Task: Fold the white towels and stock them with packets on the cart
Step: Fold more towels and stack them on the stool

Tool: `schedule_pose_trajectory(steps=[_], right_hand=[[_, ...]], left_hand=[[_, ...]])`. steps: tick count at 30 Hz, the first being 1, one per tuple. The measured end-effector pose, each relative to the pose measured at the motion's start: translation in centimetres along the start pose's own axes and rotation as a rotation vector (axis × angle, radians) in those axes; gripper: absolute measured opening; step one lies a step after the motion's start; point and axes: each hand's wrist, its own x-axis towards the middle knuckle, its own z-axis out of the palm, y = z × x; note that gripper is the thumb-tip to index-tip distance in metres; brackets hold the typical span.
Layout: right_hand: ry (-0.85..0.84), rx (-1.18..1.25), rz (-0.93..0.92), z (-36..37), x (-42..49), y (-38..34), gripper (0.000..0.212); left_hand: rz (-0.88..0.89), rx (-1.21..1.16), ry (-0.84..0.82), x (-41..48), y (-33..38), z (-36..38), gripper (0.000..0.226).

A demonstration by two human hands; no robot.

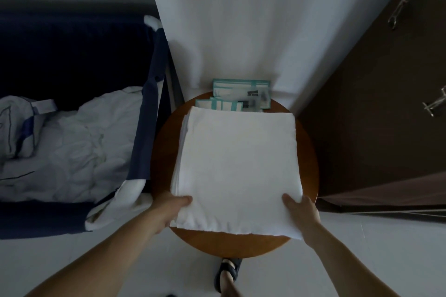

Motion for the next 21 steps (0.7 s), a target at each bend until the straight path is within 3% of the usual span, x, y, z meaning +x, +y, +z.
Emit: schedule_pose_trajectory(steps=[5, 8, 12, 16, 21], right_hand=[[0.009, -0.003, -0.017, -0.1, -0.2, -0.5, 0.047], [0.052, 0.016, -0.112, -1.3, -0.9, -2.6, 0.035], [0.086, 0.174, -0.291, -4.9, -2.0, -9.6, 0.014], [0.151, 0.391, -0.463, -8.9, -3.0, -18.3, 0.015], [0.205, 0.528, -0.567, -12.6, -4.6, -22.4, 0.010]], left_hand=[[-0.133, -0.217, -0.121, 0.3, 0.4, -1.0, 0.044], [-0.090, -0.219, -0.150, -0.9, 3.0, -1.5, 0.033], [0.118, -0.275, -0.089, -3.1, 10.5, -4.2, 0.028], [0.365, -0.422, -0.047, -6.7, 18.9, -7.8, 0.034], [0.530, -0.622, -0.041, -10.1, 21.8, -10.3, 0.033]])
